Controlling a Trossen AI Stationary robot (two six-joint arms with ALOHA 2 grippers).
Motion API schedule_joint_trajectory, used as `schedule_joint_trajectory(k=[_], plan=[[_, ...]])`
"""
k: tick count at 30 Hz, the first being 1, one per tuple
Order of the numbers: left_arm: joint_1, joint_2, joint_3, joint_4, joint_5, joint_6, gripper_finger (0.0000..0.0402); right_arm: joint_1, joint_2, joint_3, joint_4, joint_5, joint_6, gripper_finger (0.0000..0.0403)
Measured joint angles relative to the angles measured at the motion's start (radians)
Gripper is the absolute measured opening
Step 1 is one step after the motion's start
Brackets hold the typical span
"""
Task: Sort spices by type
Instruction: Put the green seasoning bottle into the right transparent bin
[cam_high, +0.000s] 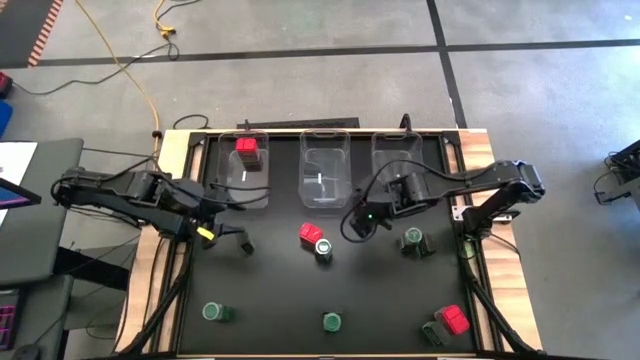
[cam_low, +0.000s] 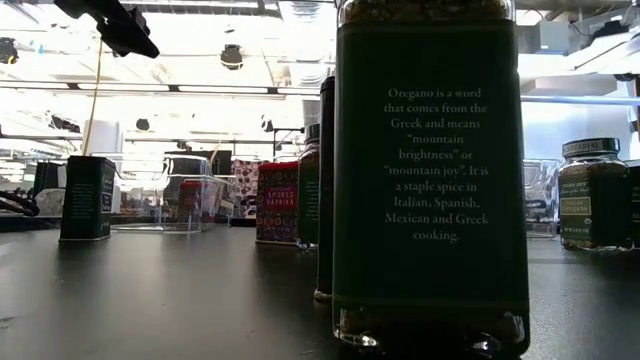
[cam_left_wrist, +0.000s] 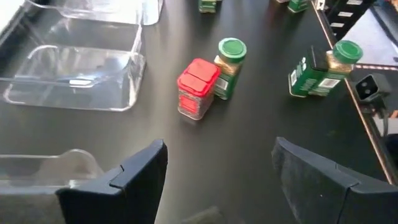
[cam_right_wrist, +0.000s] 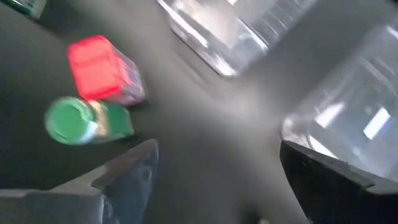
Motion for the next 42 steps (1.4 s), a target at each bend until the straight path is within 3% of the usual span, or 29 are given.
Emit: schedule_joint_trajectory(k=[10, 16, 25, 33, 42], plan=[[0.000, 0.000, 0.000, -0.003, 0.028, -0.024, 0.0277, 0.064, 0.001, -0.052, -0.316, 0.004, 0.333, 0.0370], [0.000, 0.000, 0.000, -0.001, 0.029, -0.024, 0.0277, 0.089, 0.000, -0.056, -0.431, -0.055, 0.525, 0.0369], [0.000, 0.000, 0.000, -0.003, 0.023, -0.033, 0.0277, 0.079, -0.083, -0.253, -0.340, -0.182, 0.661, 0.0369], [0.000, 0.000, 0.000, -0.004, 0.021, -0.042, 0.0277, 0.080, -0.171, -0.404, -0.164, -0.215, 0.748, 0.0366], [0.000, 0.000, 0.000, -0.004, 0.018, -0.043, 0.0277, 0.070, -0.172, -0.502, -0.003, -0.264, 0.746, 0.0348]])
